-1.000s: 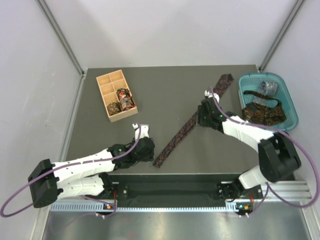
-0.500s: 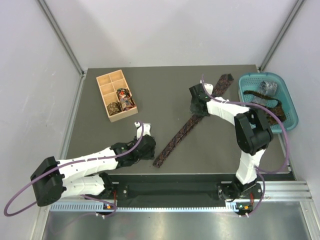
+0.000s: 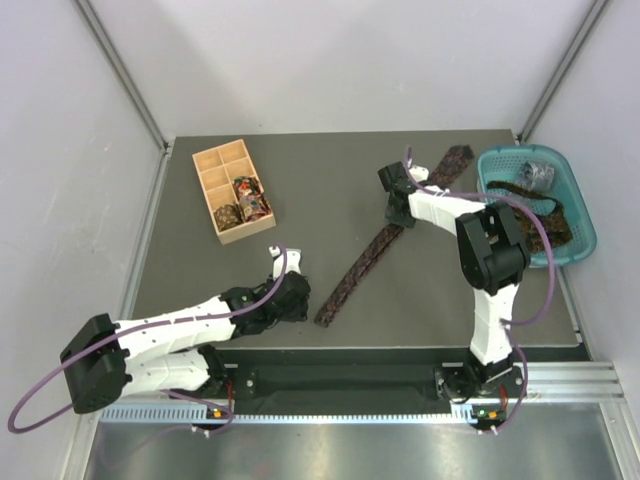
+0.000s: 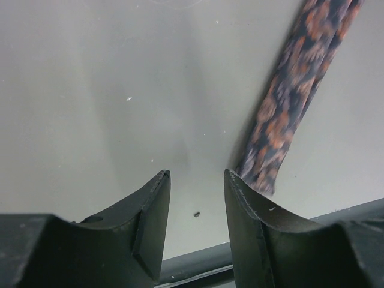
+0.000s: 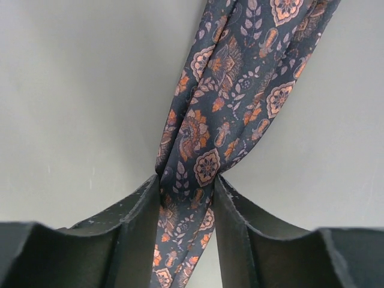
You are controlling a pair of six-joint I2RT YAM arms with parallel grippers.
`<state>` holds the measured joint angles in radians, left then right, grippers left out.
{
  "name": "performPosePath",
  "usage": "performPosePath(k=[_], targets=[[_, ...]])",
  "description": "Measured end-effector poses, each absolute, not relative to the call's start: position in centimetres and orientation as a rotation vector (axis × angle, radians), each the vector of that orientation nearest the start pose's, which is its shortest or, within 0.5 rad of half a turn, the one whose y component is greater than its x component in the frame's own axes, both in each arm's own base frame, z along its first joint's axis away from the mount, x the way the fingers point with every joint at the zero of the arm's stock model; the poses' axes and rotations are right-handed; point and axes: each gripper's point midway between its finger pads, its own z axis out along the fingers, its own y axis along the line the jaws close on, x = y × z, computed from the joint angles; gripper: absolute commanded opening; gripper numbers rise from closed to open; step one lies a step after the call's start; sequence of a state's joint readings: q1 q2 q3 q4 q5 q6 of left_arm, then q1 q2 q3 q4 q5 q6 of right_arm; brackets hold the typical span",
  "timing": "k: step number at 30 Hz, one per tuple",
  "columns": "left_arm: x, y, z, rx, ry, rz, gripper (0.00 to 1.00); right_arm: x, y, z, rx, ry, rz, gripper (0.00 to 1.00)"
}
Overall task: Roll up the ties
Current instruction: Flatten the tie
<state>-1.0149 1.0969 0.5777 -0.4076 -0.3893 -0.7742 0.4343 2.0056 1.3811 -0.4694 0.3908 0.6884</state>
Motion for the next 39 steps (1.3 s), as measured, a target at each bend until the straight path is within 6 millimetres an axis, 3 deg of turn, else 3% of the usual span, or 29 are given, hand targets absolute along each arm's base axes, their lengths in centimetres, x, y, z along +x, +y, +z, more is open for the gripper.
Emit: performPosePath(k=[7,11,20,24,28,32,34,39], targets=[[17.4,-20.5,6.2,0.143,2.427,-0.325,0.46,46.6,13.6,2.8,0.511,2.476,-0.061,0.42],[17.4,-20.4,5.8,0.158,2.436,-0.306,0.46,48.7,13.3,3.0,0.532,2.47,-0.042,0.48],[18.0,-19.8,5.7,0.15,2.435,-0.276,0.48,48.0,12.5,3.1,0.452,2.512,-0.077,0.72],[18.5,-19.4,5.7,0.138,2.428,-0.259,0.48,45.0,12.5,4.9,0.322,2.526,-0.003,0.75],[19.1,-19.2,6.0,0.122,2.414,-0.265,0.49,41.2,13.3,9.6,0.174,2.422,0.118,0.73],[20.4,-19.5,6.8,0.071,2.359,-0.328,0.49,37.1,16.9,13.1,-0.009,2.285,0.308,0.66],[20.9,-19.4,6.9,0.056,2.336,-0.341,0.48,34.4,19.6,12.7,-0.147,2.257,0.403,0.62],[22.2,-19.4,6.9,0.063,2.29,-0.347,0.48,27.0,25.4,8.2,-0.529,2.271,0.514,0.53]])
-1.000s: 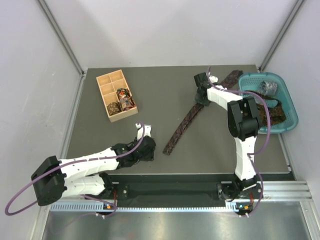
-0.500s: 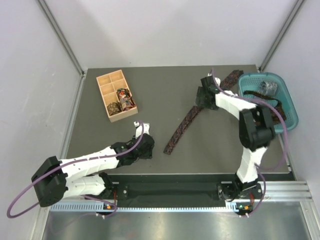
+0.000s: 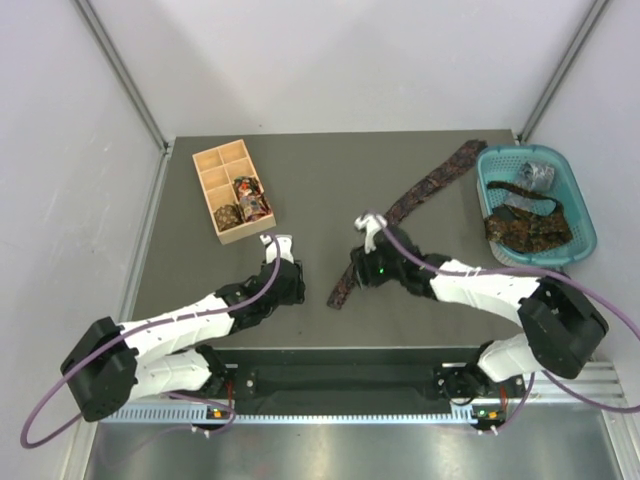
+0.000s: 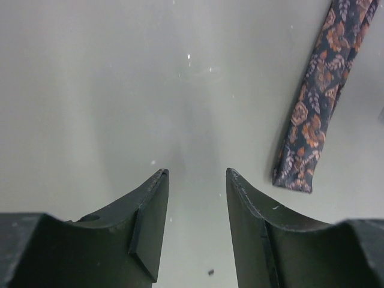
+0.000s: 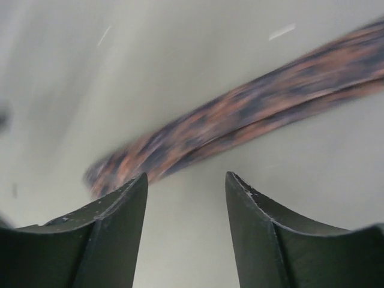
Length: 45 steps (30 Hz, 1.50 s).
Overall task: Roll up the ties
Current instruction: Flatten the tie, then roll the tie
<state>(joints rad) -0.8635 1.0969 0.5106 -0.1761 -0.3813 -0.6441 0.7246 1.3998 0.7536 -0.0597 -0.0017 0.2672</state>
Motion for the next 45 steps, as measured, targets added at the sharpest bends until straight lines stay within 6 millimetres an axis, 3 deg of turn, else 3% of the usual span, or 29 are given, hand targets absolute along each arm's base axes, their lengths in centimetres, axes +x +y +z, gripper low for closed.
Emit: performPosePath(k=[3,6,14,20,24,34,42,45], targets=[[22.9,-19.3,7.0,0.068,2.272,-0.337,0.49,23.2,27.3,6.3,-0.717,2.243,0.545,0.51],[23.5,-19.1,7.2,0.064,2.257,-0.326,0.49,21.1,28.5,6.0,-0.836,2.192,0.551,0.44],[23.6,-17.9,6.9,0.032,2.233,-0.333,0.47,18.4,32.3,7.8,-1.021,1.985,0.569,0.44],[23.3,-18.1,8.2,0.011,2.17,-0.417,0.47,17.3,32.6,5.0,-1.163,1.976,0.469,0.41],[23.2,-18.4,8.3,0.022,2.171,-0.44,0.47,17.3,32.8,3.5,-1.227,1.98,0.388,0.41],[22.9,-18.9,8.4,0.045,2.178,-0.472,0.47,19.5,33.1,3.4,-1.216,1.961,0.243,0.41],[22.9,-18.9,8.4,0.058,2.177,-0.469,0.48,19.7,32.9,2.4,-1.222,1.993,0.202,0.43],[22.9,-18.9,8.4,0.061,2.177,-0.467,0.48,19.7,33.0,2.4,-1.217,2.0,0.207,0.38]])
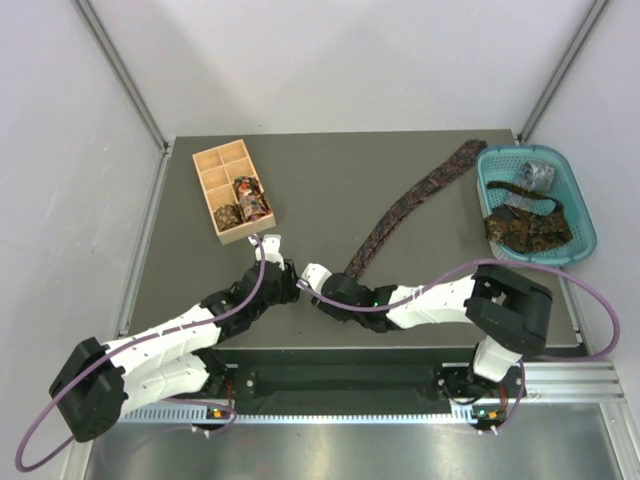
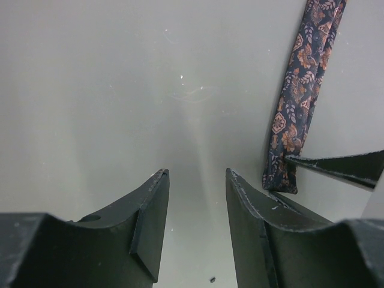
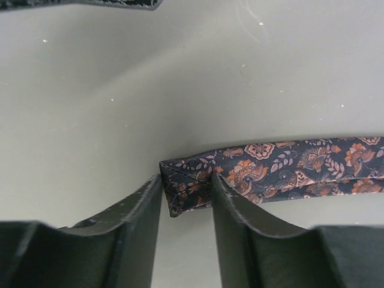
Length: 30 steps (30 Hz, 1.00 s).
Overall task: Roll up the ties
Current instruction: Roll the tie
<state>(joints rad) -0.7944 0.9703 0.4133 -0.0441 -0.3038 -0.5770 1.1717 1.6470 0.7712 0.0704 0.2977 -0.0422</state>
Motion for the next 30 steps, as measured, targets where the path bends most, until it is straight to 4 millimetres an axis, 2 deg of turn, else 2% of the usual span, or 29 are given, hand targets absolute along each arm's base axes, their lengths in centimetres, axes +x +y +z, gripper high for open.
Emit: performPosePath(k=[6,7,8,9,10,16,19,24,30], targets=[[22.9,-18.9,8.3,0.063,2.177,-0.463,0.49,19.5,33.5,2.2,-1.224,2.011,0.222,0.23],[22.9,-18.9,8.3,0.064,2.176,-0.461,0.49,19.5,33.6,2.2,-1.226,2.011,0.222,0.07],[22.9,-18.8,8.3,0.065,2.176,-0.46,0.49,19.5,33.7,2.2,-1.228,2.01,0.223,0.07],[22.9,-18.8,8.3,0.065,2.177,-0.459,0.49,19.5,33.8,2.2,-1.226,2.011,0.224,0.01],[22.9,-18.8,8.3,0.065,2.177,-0.459,0.49,19.5,33.8,2.2,-1.229,2.009,0.222,0.0],[23.1,-18.5,8.2,0.052,2.181,-0.449,0.49,19.2,34.0,2.3,-1.234,2.007,0.248,0.0],[23.4,-18.1,8.2,0.036,2.182,-0.442,0.49,18.2,34.3,2.8,-1.232,2.013,0.328,0.0],[23.3,-18.1,8.0,0.052,2.193,-0.451,0.47,17.2,35.2,4.8,-1.177,2.015,0.496,0.0],[22.8,-18.9,6.6,0.135,2.247,-0.456,0.53,18.0,36.1,6.6,-1.055,2.047,0.682,0.0]])
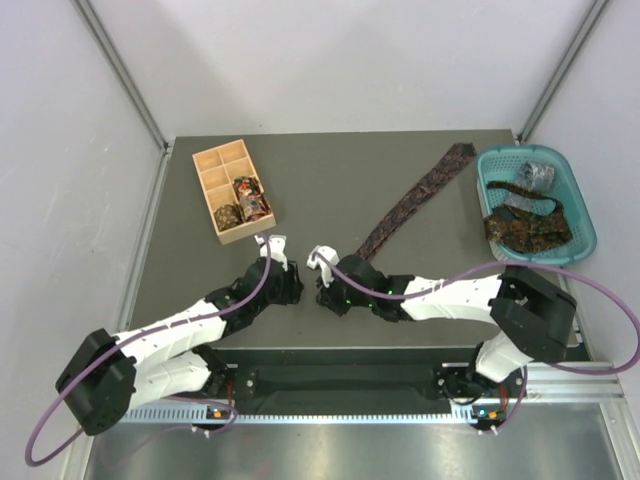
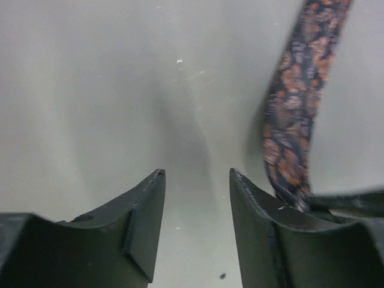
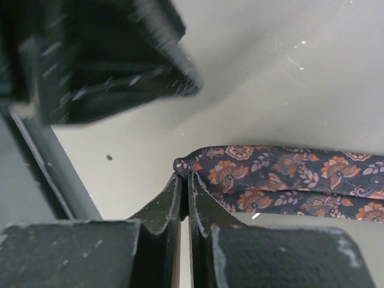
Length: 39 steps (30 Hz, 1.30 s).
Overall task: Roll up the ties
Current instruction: Roll the tie
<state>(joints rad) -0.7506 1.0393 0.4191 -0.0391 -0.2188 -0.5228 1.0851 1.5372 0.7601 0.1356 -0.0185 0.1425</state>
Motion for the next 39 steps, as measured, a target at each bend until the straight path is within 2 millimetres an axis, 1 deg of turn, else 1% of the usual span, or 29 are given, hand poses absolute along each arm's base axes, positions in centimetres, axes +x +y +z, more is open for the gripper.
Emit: performPosePath(k=[5,8,9,10,12,14,18,21,25,27,29,32,34,36,39], targets=[[22.7,-20.4,7.3,0.176,2.22,-0.553,0.6,19.8,35.6,7.3,-0.937,2.103,0.799,0.0],[22.5,-21.2,7.6,0.205,2.2,-0.604,0.62,20.4,35.5,7.7,-0.886,2.115,0.845,0.0],[22.4,-21.4,7.5,0.221,2.198,-0.616,0.65,20.6,35.5,7.8,-0.871,2.119,0.86,0.0],[22.3,-21.6,7.6,0.237,2.193,-0.628,0.65,20.8,35.4,7.9,-0.858,2.123,0.87,0.0],[22.2,-22.1,7.7,0.264,2.182,-0.648,0.65,20.9,35.5,8.0,-0.84,2.131,0.891,0.0],[22.2,-22.4,7.6,0.291,2.176,-0.651,0.61,21.1,35.2,8.0,-0.819,2.143,0.904,0.0],[22.3,-22.6,7.6,0.325,2.163,-0.646,0.58,21.8,34.6,7.8,-0.776,2.163,0.919,0.0],[22.4,-22.4,7.8,0.327,2.132,-0.645,0.58,21.7,34.2,7.3,-0.774,2.18,0.914,0.0],[22.0,-20.9,8.1,0.29,2.062,-0.637,0.65,21.0,34.1,6.7,-0.795,2.19,0.9,0.0],[22.0,-20.3,8.6,0.255,2.027,-0.629,0.65,20.5,34.4,6.7,-0.823,2.18,0.884,0.0],[22.1,-20.1,8.9,0.241,2.011,-0.629,0.66,19.7,34.8,6.5,-0.86,2.172,0.881,0.0],[22.2,-20.7,9.2,0.252,1.992,-0.659,0.66,18.6,35.2,6.4,-0.912,2.158,0.86,0.0],[21.9,-21.3,8.9,0.28,1.976,-0.698,0.66,18.3,35.3,6.7,-0.932,2.138,0.832,0.0],[21.4,-21.4,8.1,0.302,1.971,-0.722,0.66,18.1,35.4,7.4,-0.937,2.103,0.802,0.01],[20.6,-21.0,6.6,0.317,1.981,-0.73,0.65,17.9,35.4,8.3,-0.943,2.06,0.77,0.03]])
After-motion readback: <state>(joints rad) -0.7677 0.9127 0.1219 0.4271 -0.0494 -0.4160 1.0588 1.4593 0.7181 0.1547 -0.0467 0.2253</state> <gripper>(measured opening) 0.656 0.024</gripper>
